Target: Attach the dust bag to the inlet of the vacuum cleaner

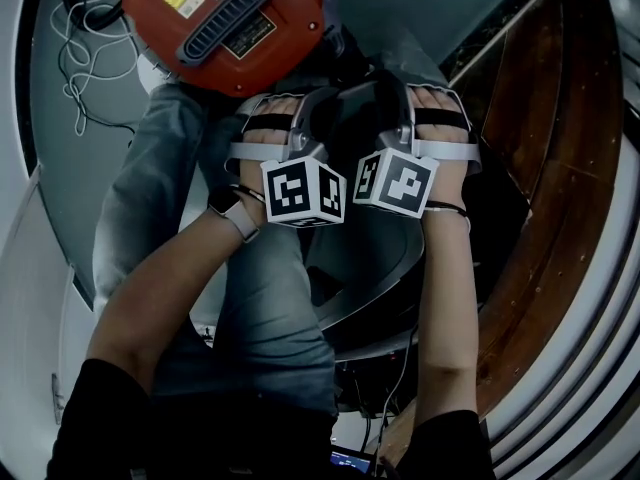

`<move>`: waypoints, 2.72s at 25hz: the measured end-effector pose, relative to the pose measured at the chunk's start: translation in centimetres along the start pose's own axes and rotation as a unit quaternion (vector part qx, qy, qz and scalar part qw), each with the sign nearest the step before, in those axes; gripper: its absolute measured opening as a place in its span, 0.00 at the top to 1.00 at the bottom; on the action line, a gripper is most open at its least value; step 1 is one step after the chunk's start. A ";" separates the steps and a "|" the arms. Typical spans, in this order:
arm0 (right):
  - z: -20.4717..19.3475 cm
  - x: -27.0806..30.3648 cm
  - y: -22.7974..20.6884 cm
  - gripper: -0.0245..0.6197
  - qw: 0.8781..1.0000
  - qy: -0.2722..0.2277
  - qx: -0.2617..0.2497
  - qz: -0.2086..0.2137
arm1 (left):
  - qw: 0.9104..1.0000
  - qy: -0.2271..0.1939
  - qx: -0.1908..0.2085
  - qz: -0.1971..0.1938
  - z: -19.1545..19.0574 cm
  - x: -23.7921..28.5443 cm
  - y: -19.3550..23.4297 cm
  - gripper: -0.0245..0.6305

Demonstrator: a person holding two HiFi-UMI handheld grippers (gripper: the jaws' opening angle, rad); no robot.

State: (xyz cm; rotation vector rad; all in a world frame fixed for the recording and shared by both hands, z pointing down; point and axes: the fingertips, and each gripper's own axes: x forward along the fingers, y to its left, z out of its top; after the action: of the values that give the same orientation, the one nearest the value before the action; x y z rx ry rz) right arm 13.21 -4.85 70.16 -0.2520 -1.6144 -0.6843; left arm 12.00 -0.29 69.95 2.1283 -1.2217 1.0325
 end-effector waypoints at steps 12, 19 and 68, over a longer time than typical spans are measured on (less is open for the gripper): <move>0.8 1.4 -1.0 0.89 1.000 -0.007 -0.018 0.006 | 0.999 -0.009 0.002 0.033 -0.5 0.5 1.7 0.91; 0.5 1.7 -0.4 0.88 0.997 0.018 -0.045 0.062 | 0.999 0.000 0.020 0.027 -0.9 1.0 1.2 0.91; 0.2 1.5 0.1 0.89 0.989 -0.008 -0.099 0.108 | 0.999 0.037 -0.019 0.010 -2.1 0.0 1.5 0.89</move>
State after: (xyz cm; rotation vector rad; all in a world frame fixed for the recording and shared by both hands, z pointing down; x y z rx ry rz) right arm 12.84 -5.01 71.66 -0.5707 -1.5088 -0.6770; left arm 9.96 0.47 71.25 2.0345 -1.2208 1.0774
